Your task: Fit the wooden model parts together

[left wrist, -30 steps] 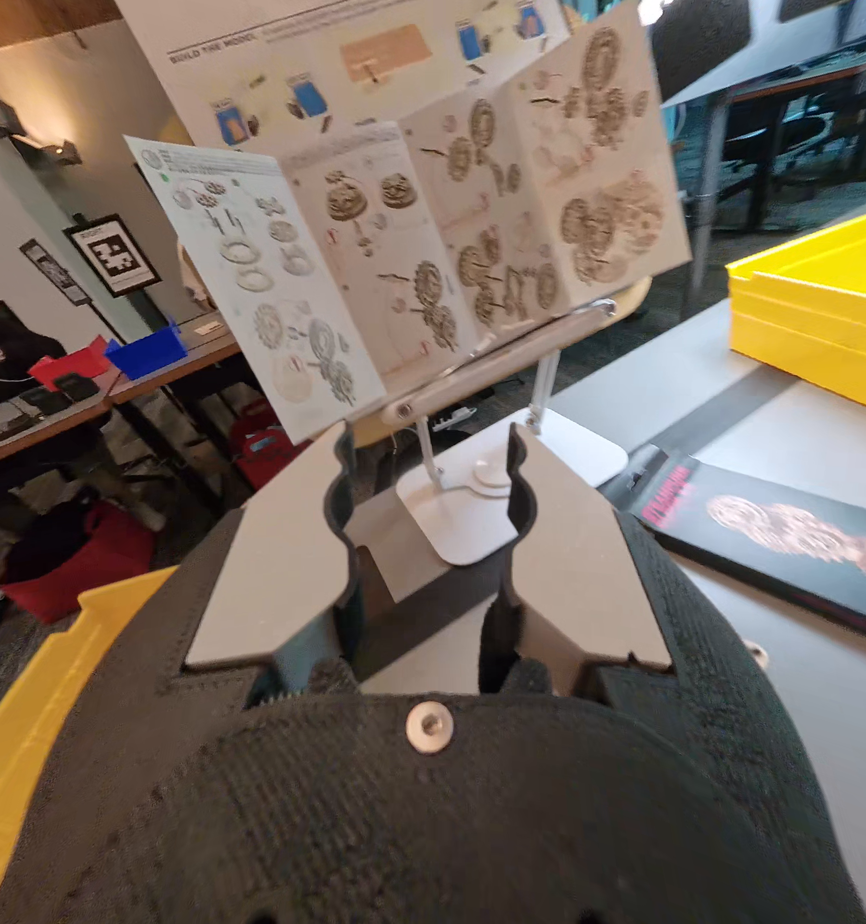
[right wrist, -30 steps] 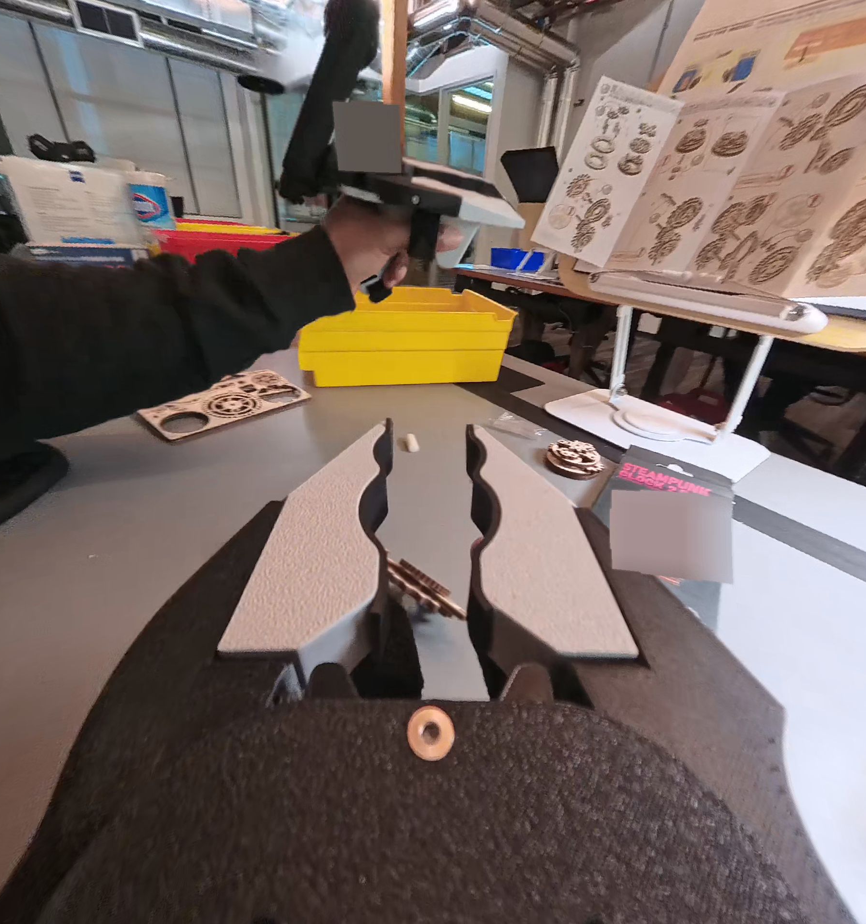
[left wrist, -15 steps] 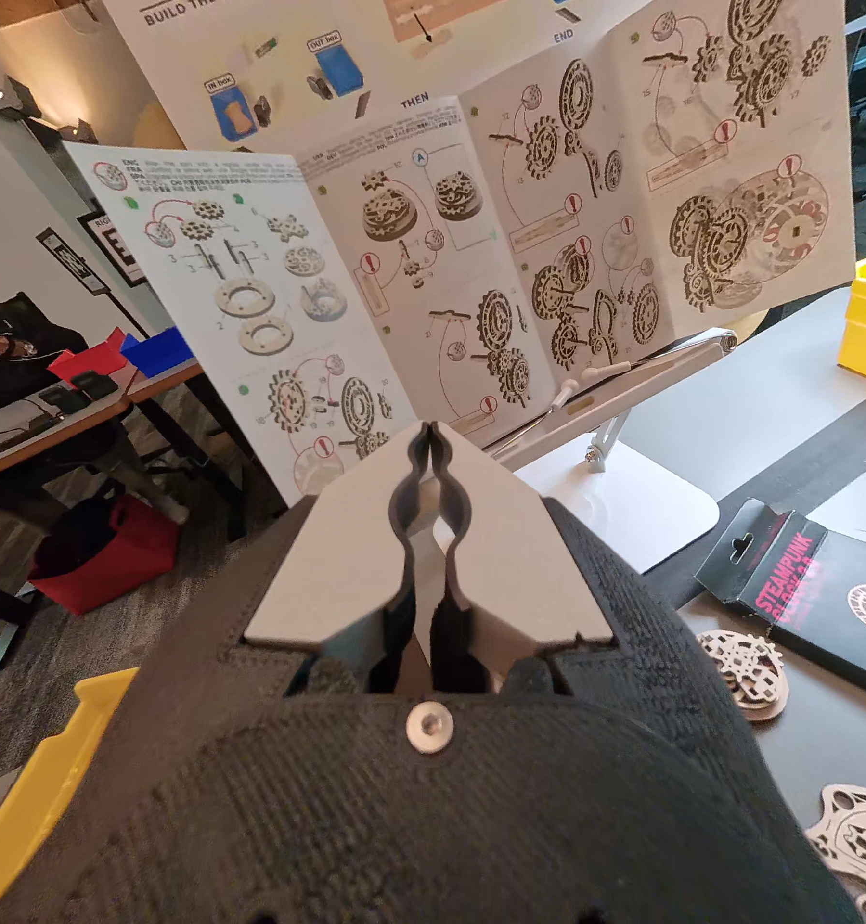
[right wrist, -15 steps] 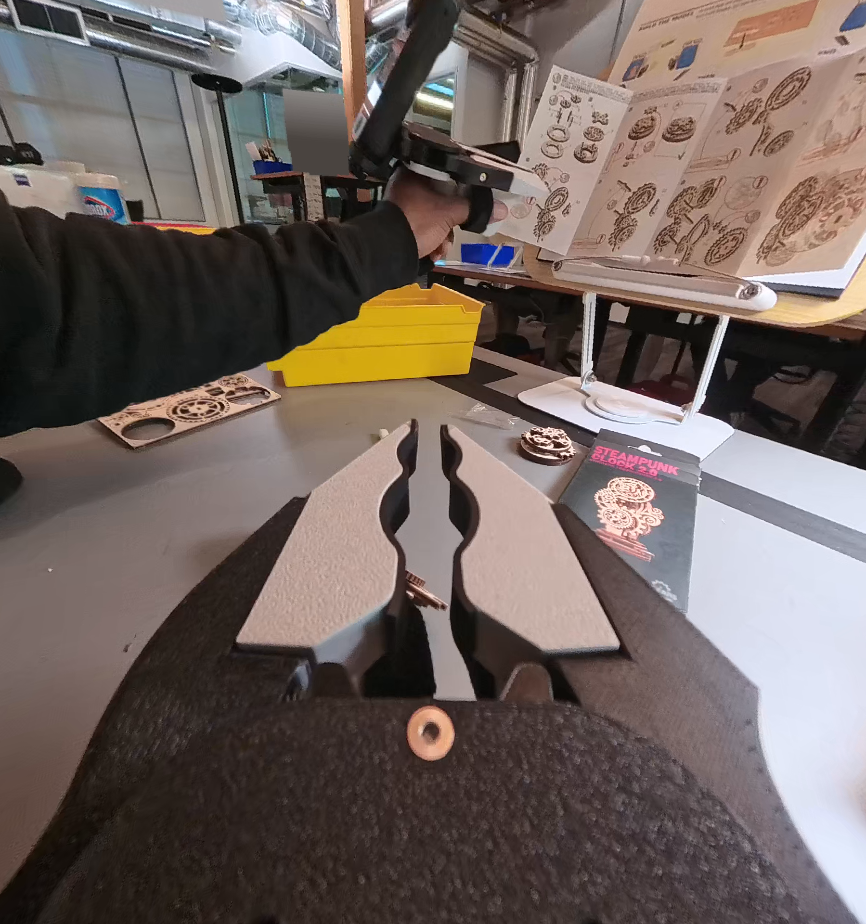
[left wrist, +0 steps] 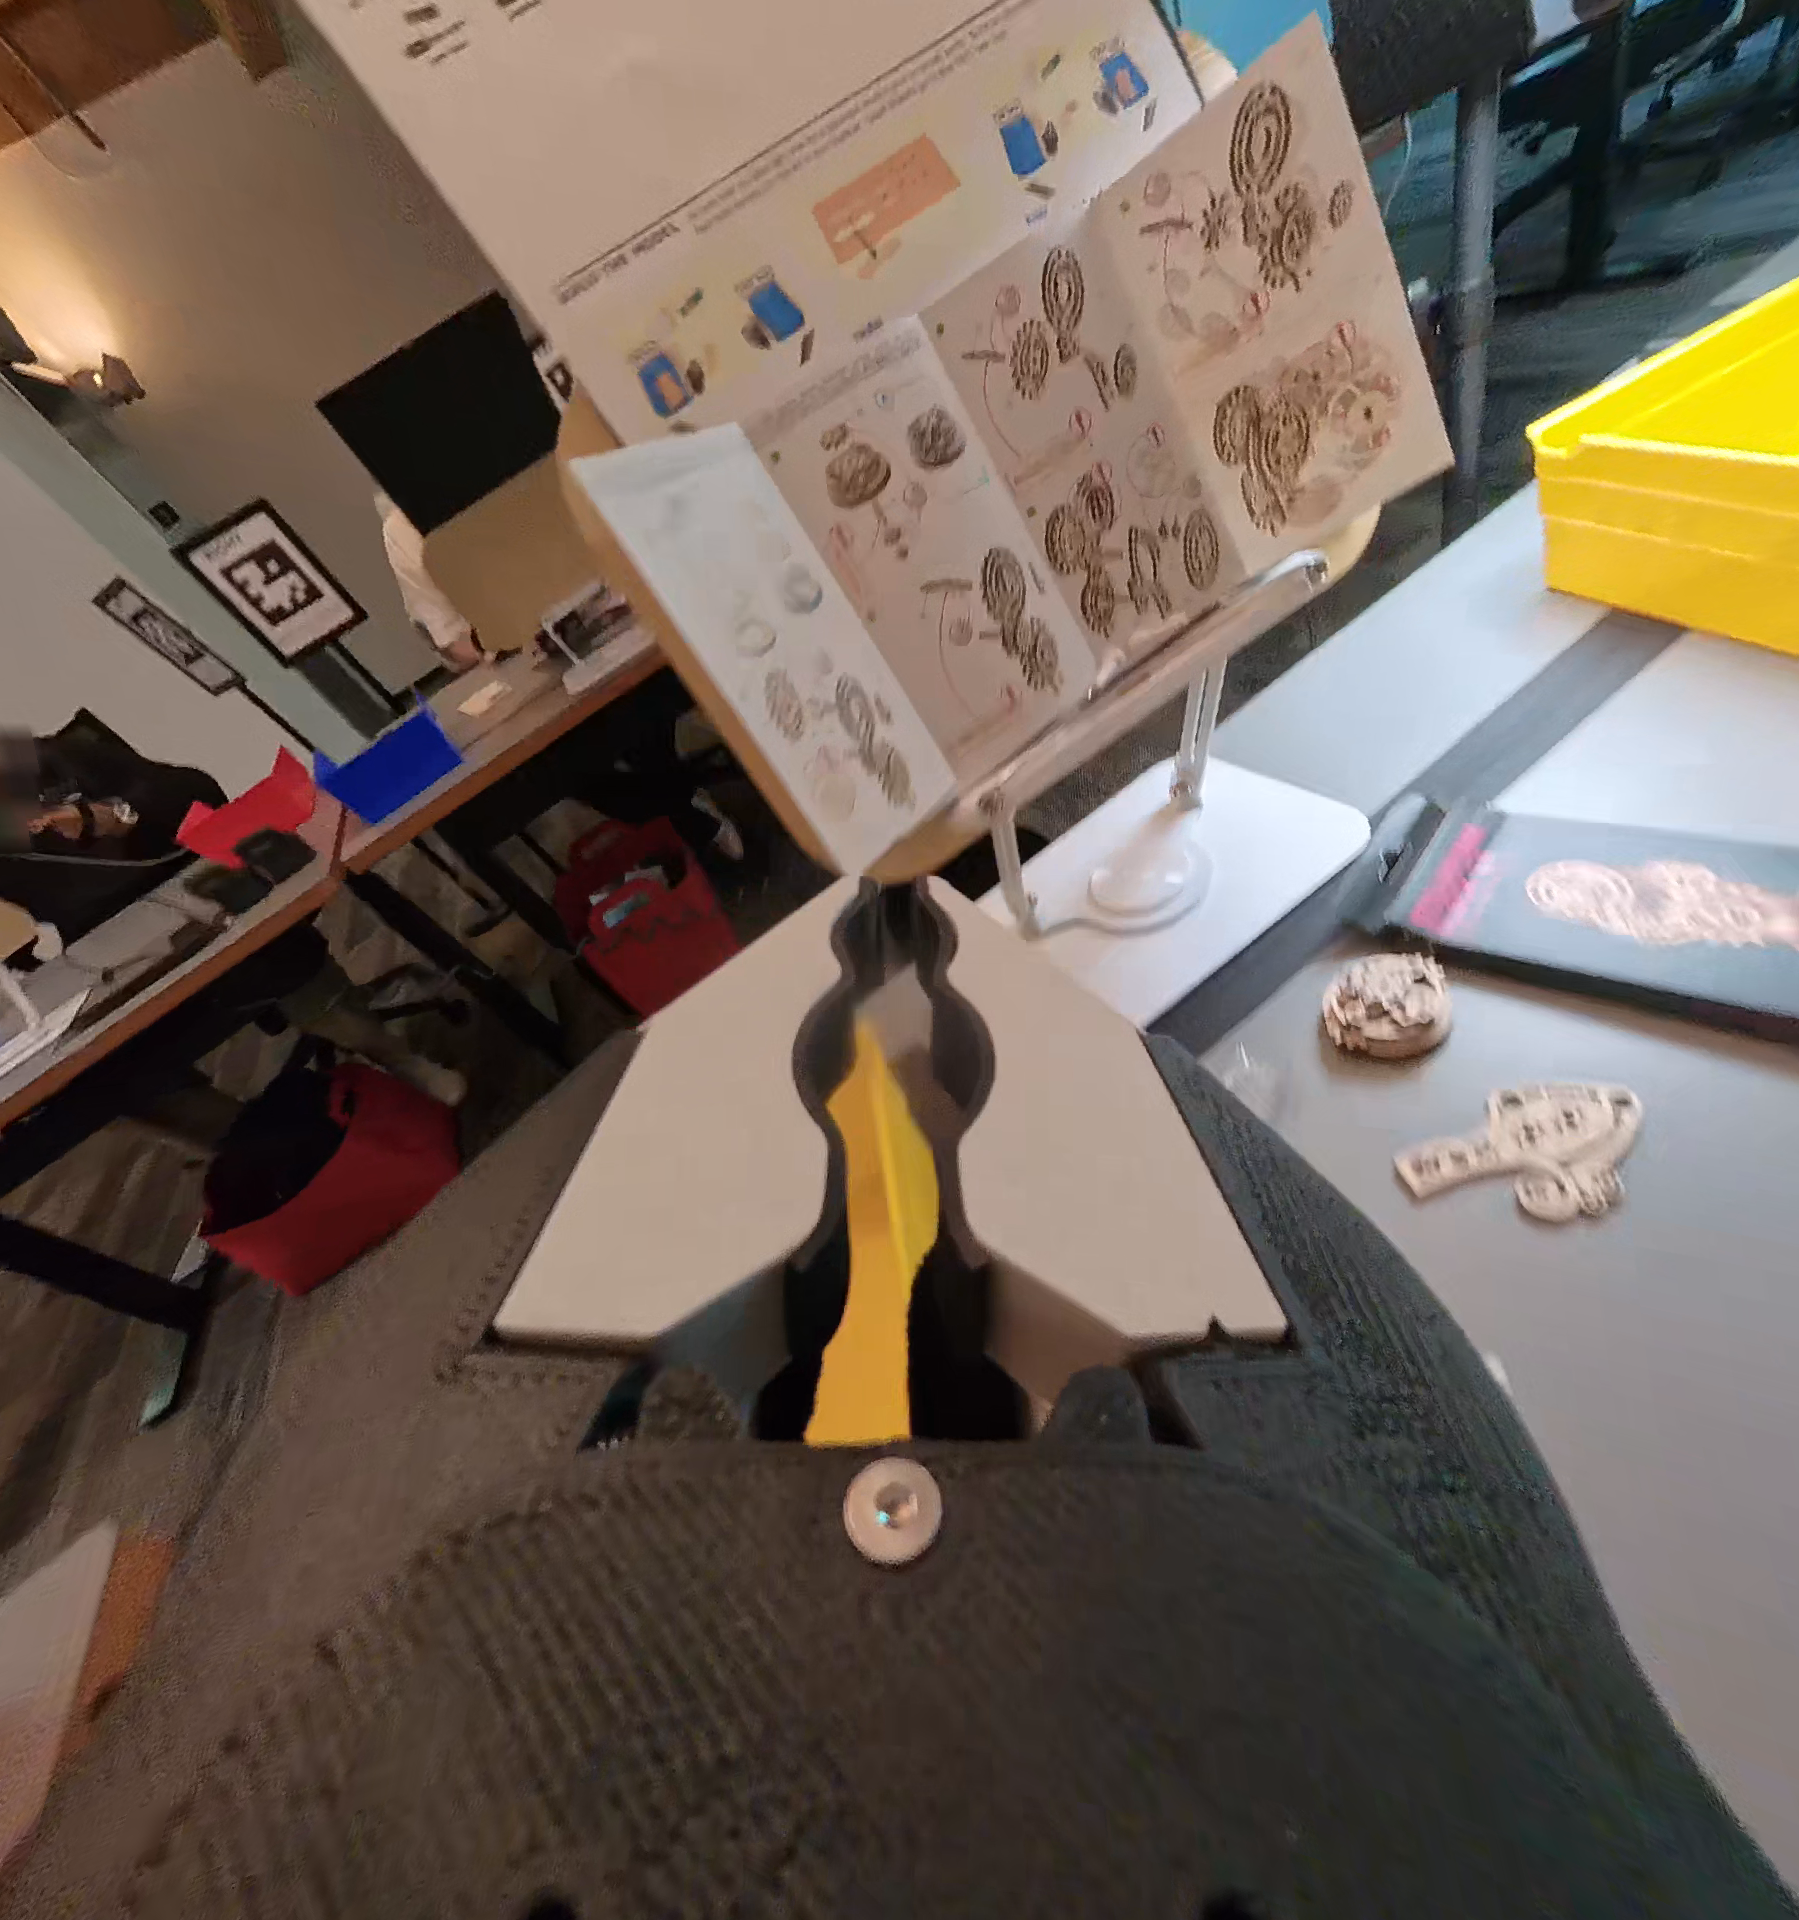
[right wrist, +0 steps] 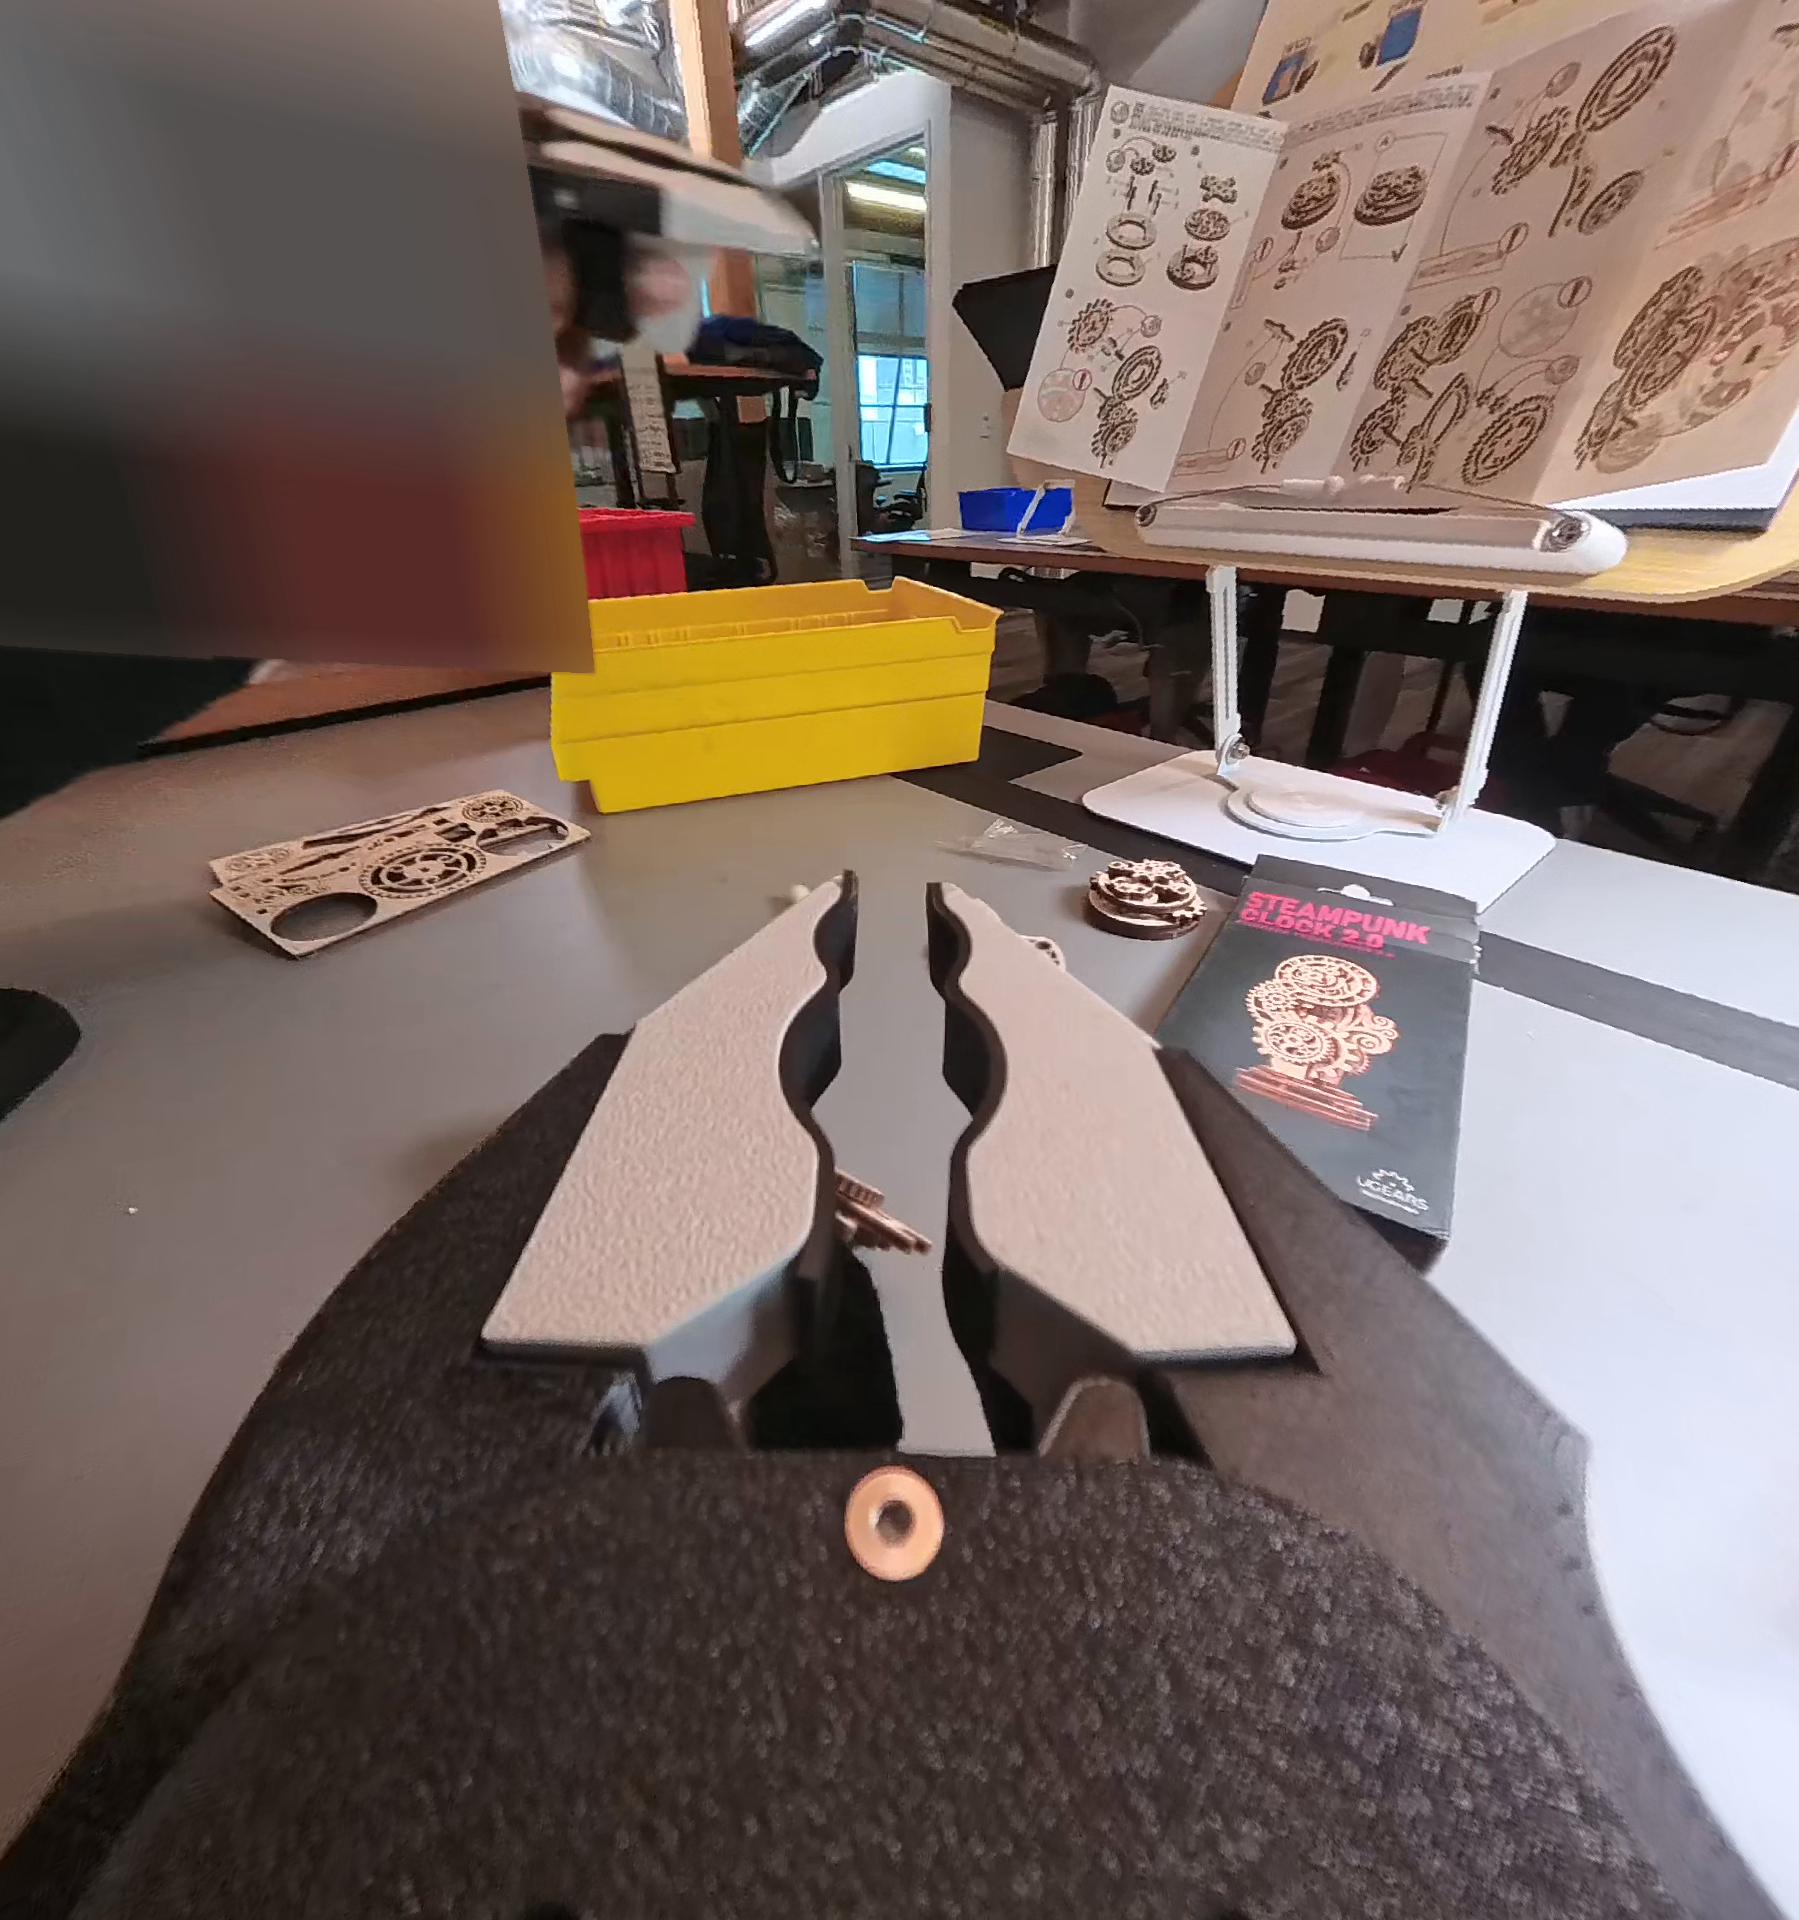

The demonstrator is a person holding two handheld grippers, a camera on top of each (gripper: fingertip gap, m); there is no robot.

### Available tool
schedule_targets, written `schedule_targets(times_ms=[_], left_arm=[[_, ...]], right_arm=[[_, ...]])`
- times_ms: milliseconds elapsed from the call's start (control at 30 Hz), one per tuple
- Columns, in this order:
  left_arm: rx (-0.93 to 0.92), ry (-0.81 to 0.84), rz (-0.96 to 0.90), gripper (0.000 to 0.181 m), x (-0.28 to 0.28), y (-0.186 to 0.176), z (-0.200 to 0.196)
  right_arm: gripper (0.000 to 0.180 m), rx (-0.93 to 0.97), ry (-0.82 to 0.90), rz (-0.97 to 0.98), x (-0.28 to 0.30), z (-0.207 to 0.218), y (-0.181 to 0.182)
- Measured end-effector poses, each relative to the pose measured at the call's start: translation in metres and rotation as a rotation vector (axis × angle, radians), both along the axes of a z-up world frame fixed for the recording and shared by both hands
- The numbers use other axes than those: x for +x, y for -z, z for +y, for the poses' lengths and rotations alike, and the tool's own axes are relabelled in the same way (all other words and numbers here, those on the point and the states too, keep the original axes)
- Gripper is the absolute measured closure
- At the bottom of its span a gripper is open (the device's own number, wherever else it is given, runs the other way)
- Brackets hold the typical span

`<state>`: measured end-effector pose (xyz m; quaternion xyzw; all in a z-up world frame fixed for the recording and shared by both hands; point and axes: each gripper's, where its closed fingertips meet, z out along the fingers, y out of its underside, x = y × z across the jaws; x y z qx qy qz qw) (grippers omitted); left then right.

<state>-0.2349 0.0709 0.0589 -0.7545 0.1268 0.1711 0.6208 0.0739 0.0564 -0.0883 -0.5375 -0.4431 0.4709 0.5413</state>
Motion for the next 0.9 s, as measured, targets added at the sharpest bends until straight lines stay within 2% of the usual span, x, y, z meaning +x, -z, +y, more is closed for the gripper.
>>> schedule_targets(times_ms=[133, 200, 267, 433, 533, 667, 900], left_arm=[[-0.09, -0.067, -0.029, 0.158, -0.022, 0.019, -0.09], [-0.204, -0.112, -0.11, 0.142, -0.033, 0.052, -0.13], [-0.327, -0.146, -0.23, 0.133, -0.04, 0.095, -0.168], [-0.513, -0.15, -0.644, 0.137, -0.037, 0.191, -0.235], [-0.555, -0.149, -0.794, 0.144, -0.035, 0.228, -0.252], [-0.531, -0.117, -0.91, 0.147, -0.036, 0.245, -0.249], [-0.597, -0.07, -0.907, 0.154, -0.03, 0.263, -0.242]], right_arm=[[0.165, 0.021, 0.001, 0.0, -0.001, 0.0, 0.0], [0.164, 0.041, 0.017, -0.009, 0.0, 0.002, 0.001], [0.164, 0.056, 0.032, -0.025, -0.001, 0.003, 0.004], [0.165, 0.123, 0.058, -0.078, -0.005, -0.003, 0.009], [0.167, 0.17, 0.086, -0.108, -0.008, -0.004, 0.011], [0.169, 0.184, 0.105, -0.123, -0.013, -0.007, 0.01], [0.171, 0.201, 0.147, -0.128, -0.017, -0.01, 0.01]])
